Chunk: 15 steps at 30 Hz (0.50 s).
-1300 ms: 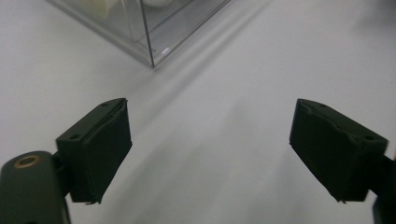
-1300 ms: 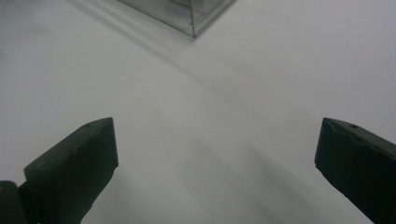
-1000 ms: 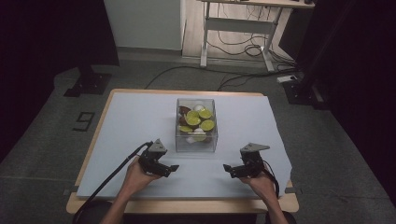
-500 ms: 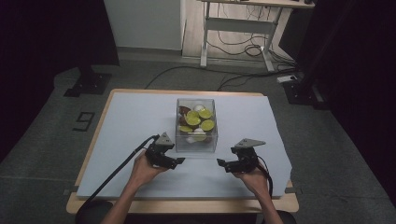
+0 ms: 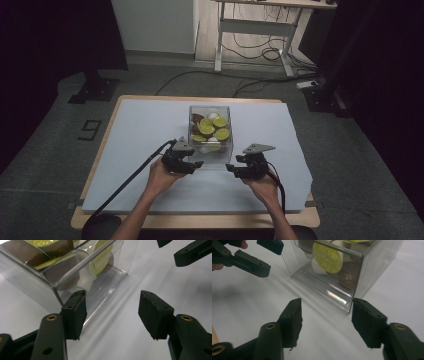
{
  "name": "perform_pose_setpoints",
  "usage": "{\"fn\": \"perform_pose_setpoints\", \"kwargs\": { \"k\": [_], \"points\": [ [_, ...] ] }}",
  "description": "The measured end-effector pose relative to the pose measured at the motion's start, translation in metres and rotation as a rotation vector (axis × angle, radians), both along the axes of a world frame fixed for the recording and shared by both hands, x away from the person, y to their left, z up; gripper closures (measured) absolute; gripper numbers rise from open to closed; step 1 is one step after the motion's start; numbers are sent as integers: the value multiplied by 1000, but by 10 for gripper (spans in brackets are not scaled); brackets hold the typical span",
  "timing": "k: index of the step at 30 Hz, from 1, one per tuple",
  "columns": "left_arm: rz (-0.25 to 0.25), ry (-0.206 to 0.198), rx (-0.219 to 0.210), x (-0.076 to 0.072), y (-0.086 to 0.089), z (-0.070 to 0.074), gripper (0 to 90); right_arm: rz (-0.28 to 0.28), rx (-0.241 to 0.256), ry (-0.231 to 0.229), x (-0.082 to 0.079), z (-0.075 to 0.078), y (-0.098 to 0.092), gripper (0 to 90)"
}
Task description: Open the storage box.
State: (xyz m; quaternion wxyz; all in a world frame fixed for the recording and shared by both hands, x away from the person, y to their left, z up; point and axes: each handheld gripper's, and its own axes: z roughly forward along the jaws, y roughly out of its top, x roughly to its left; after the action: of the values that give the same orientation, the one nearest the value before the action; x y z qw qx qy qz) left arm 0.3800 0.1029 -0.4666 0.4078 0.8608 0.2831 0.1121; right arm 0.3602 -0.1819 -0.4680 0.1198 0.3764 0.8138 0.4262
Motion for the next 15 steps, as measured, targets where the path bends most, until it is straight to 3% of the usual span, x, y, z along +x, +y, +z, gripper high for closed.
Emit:
{"fn": "perform_pose_setpoints", "kwargs": {
  "k": [8,15],
  "points": [
    [3,-20,-1,3,-5,3,478,32,-9,-41,8,4,15,581],
    [19,-25,5,6,-10,3,539,26,-4,-47,14,3,24,645]
  ]
}}
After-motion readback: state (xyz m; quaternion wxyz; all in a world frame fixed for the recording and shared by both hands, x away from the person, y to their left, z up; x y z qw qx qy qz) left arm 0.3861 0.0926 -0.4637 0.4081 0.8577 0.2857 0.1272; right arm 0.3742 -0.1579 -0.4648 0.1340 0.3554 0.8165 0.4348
